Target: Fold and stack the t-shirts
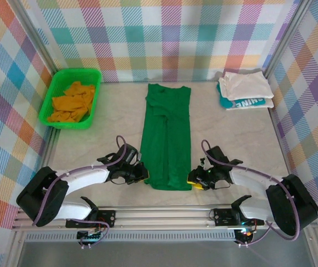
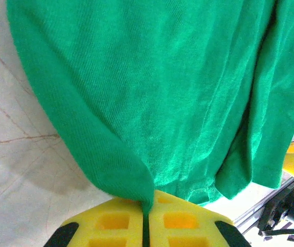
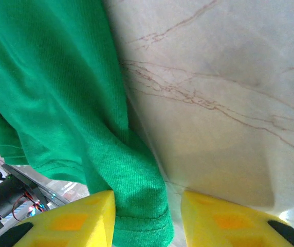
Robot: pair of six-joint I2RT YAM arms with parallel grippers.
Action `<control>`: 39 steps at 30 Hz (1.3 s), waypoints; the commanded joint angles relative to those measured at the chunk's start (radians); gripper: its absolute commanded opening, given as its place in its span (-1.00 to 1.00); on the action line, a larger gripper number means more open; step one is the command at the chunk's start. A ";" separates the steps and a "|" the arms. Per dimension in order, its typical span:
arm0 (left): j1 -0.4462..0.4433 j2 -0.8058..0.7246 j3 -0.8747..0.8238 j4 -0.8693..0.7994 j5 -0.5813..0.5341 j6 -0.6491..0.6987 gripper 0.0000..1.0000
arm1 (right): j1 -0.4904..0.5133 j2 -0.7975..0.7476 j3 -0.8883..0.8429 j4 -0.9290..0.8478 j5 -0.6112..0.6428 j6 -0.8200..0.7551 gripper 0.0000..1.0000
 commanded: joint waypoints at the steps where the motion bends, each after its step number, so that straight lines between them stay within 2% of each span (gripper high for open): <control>1: -0.013 -0.034 -0.022 -0.031 -0.019 0.004 -0.86 | 0.045 0.035 0.018 0.099 -0.058 0.017 -0.21; 7: -0.013 -0.046 -0.049 -0.014 -0.030 -0.008 -0.93 | 0.068 0.053 0.031 0.120 -0.051 0.035 -0.21; 11: -0.013 -0.043 -0.055 -0.002 -0.038 -0.009 -1.00 | 0.069 0.102 0.038 0.144 -0.044 0.038 -0.31; 16: -0.013 -0.044 -0.058 -0.004 -0.041 -0.013 -1.00 | 0.070 0.113 0.053 0.130 -0.021 0.036 -0.85; 18: -0.013 -0.061 -0.055 -0.016 -0.049 -0.016 -1.00 | 0.070 0.090 0.062 0.103 -0.008 0.026 -1.00; 23: -0.013 -0.124 -0.075 -0.037 -0.069 -0.015 -1.00 | 0.070 0.025 0.020 0.085 0.013 0.017 -1.00; 26: -0.016 -0.145 -0.127 -0.042 -0.065 -0.022 -1.00 | 0.070 0.021 -0.037 0.114 -0.017 0.033 -1.00; 30: -0.076 -0.159 -0.142 -0.064 -0.060 -0.028 -1.00 | 0.089 -0.032 -0.063 0.077 -0.025 0.027 -1.00; 34: -0.160 -0.204 -0.120 -0.077 -0.105 -0.061 -1.00 | 0.107 -0.128 -0.081 -0.006 -0.017 0.036 -1.00; 39: -0.172 -0.313 -0.103 -0.095 -0.144 -0.110 -1.00 | 0.107 -0.269 -0.062 -0.112 0.018 0.050 -1.00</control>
